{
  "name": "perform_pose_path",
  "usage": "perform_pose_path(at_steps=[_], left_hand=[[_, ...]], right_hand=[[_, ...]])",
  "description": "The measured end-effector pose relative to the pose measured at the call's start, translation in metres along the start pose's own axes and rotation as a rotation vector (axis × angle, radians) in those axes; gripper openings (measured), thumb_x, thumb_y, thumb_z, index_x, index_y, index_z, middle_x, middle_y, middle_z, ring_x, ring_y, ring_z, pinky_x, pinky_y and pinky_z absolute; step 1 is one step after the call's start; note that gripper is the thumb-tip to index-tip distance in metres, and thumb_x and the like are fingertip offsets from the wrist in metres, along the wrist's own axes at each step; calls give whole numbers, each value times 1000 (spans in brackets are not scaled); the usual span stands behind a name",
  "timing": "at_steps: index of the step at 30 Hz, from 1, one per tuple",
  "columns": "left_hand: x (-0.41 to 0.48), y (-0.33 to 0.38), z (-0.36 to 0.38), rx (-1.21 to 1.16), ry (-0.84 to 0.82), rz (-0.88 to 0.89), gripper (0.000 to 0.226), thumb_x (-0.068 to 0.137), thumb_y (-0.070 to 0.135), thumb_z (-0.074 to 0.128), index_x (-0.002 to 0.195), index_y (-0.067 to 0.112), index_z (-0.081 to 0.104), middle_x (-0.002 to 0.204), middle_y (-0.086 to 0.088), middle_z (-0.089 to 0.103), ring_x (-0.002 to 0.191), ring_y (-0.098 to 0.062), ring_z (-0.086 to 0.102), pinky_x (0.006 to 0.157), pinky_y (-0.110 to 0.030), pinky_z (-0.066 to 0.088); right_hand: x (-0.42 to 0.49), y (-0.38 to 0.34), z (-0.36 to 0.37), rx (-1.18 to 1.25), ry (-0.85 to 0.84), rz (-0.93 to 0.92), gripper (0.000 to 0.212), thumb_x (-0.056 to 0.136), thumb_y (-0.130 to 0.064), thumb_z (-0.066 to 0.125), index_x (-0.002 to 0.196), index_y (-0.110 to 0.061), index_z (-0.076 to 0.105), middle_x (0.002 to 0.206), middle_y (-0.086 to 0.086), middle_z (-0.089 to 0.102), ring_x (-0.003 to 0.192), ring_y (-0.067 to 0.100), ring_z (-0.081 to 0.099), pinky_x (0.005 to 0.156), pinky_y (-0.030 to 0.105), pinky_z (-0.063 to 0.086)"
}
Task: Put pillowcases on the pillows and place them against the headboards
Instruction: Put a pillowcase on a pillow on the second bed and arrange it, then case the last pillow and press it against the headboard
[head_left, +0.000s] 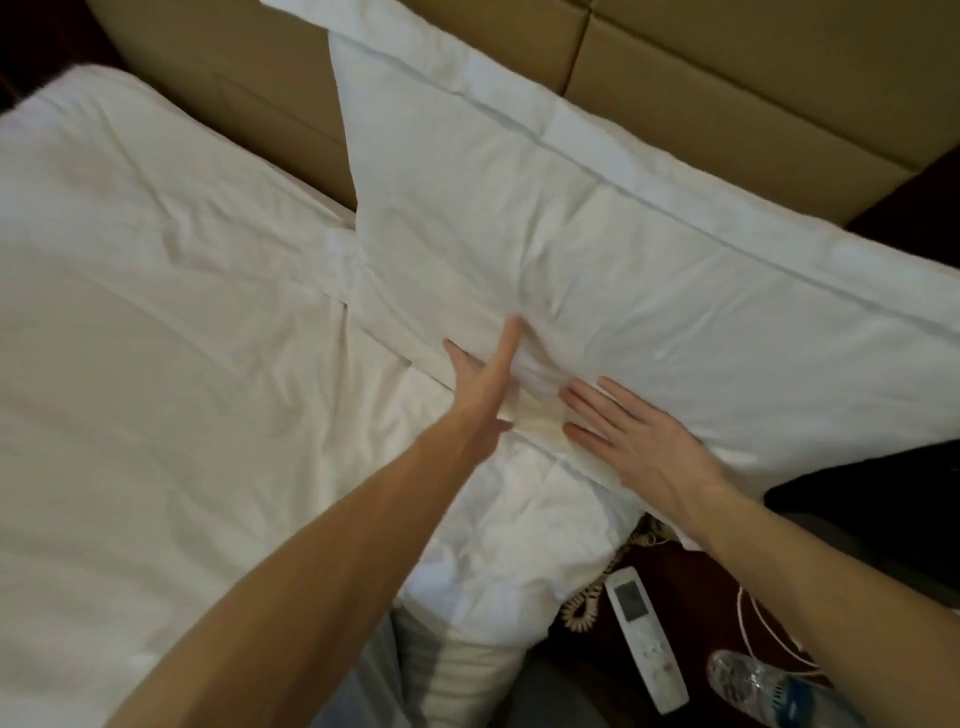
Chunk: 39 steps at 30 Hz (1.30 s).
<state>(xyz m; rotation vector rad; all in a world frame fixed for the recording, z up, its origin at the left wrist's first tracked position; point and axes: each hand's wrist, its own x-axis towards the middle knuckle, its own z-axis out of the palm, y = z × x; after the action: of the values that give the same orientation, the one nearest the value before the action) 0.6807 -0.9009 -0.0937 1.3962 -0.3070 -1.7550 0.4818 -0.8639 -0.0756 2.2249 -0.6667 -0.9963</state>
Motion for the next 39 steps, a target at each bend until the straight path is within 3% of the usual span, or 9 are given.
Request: perform_pose_path(at_steps=[5,9,12,15,22,25,28,33,39], left_hand=[[-6,-41,67,27,-21,-132,138,34,101,56,135,62,-29,165,6,1,145,-33,27,98,-67,41],[-3,-30,79,29,-30,-44,124,57,92,56,140,56,-29,163,9,12,143,-34,31,98,-68,42],[-9,-48,54,95,-110,-10,114,65,84,62,144,59,-17,164,9,10,147,-31,24,101,-62,44],[-13,-66,30,142,-138,-27,107,69,82,61,149,56,-5,165,9,7,148,-30,24,103,-59,44],[-38,-84,8,177,-53,-70,83,83,76,50,152,35,27,155,0,37,136,-22,44,108,-51,41],[-70,-84,-34,472,55,14,78,89,67,53,152,26,33,147,-2,48,124,-20,54,108,-42,42],[-111,-79,-99,838,255,83,68,94,53,55,150,20,36,147,-6,48,129,-21,52,108,-30,37],[-200,-83,-218,1244,497,-44,70,92,56,53,151,24,31,150,-8,45,135,-28,45,110,-43,38],[-333,-125,-283,1164,775,-217,73,89,54,57,150,20,34,147,-13,46,132,-33,47,108,-46,40]], right_hand=[[-76,26,37,2,-128,-17,80,101,-21,38,152,-17,-23,144,23,-48,136,38,-42,110,52,-28],[-91,27,33,40,-150,-15,74,101,-19,33,153,-15,-19,147,26,-42,139,39,-37,116,52,-19],[-77,9,28,186,-37,-6,57,96,-16,40,151,-5,27,158,32,-7,147,45,-10,119,57,-2],[-59,-8,35,328,146,-187,29,76,-14,69,104,-9,73,139,24,53,137,39,41,117,54,25],[-45,-18,22,333,10,-383,32,71,-24,75,100,-11,72,119,17,64,127,37,47,114,51,31],[-16,-8,-7,246,79,-497,34,89,-22,57,123,-15,61,132,10,56,130,32,40,116,46,24],[28,-6,-58,257,156,-530,33,88,-21,55,120,-18,62,125,8,59,125,31,47,108,44,35],[49,-61,-153,631,305,-350,33,91,-24,50,119,-13,62,116,11,63,110,34,56,89,41,44],[-1,-120,-237,803,216,-494,34,92,-28,48,122,-19,62,120,8,64,108,31,59,86,40,50]])
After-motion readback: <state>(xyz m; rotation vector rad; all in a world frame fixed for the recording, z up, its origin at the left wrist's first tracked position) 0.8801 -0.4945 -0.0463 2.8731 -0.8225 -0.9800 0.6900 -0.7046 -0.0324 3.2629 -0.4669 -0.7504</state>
